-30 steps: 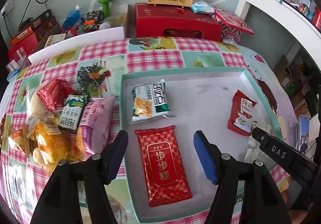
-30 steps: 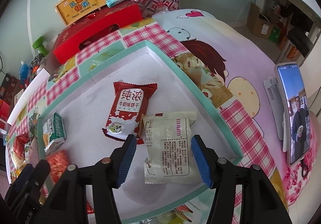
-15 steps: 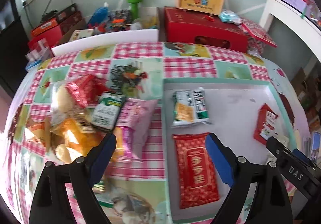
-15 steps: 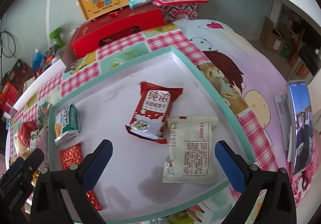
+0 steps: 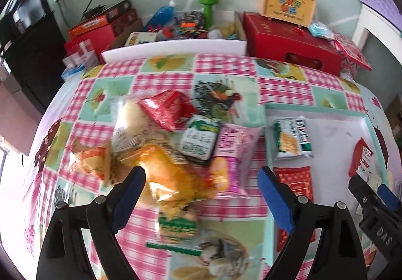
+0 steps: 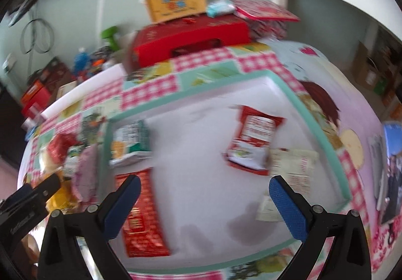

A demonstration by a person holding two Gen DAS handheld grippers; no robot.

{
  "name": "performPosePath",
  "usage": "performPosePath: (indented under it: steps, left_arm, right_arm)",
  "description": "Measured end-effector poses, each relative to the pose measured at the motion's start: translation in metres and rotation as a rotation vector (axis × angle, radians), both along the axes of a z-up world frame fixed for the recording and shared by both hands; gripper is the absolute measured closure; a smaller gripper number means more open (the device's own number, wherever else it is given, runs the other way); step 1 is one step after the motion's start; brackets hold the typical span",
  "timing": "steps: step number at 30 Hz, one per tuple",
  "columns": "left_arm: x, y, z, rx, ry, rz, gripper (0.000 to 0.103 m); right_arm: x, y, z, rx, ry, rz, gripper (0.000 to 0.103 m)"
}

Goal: Organize snacks
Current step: 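Move both open tools back toward the snack pile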

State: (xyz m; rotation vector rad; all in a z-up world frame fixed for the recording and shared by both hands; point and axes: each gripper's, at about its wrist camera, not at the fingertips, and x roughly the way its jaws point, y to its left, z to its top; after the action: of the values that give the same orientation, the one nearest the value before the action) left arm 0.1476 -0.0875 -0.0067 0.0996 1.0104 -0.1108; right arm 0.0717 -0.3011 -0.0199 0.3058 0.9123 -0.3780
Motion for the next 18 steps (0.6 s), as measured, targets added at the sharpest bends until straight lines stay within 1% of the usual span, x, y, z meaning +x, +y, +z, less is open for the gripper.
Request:
performPosePath:
  steps: [5, 8, 13, 18]
  left_arm:
    - [0.002, 0.032, -0.002, -0.040, 0.026, 0.064, 0.012]
    - [0.004, 0.049, -0.003, -0.056, 0.044, 0.101, 0.012]
    - [0.004, 0.077, 0.001, -0.085, 0.044, 0.164, 0.012]
    - [0.007, 0.100, -0.001, -0.120, 0.060, 0.221, 0.012]
  right_arm:
    - [0.007, 0.027, 0.002, 0.012, -0.038, 0.079, 0.000]
    - [0.011, 0.040, -0.001, 0.013, -0.029, 0.102, 0.000]
    - [0.018, 0.062, -0.006, 0.036, -0.017, 0.153, 0.000]
    - [0.027, 0.095, -0.006, 0.015, -0.012, 0.231, 0.000]
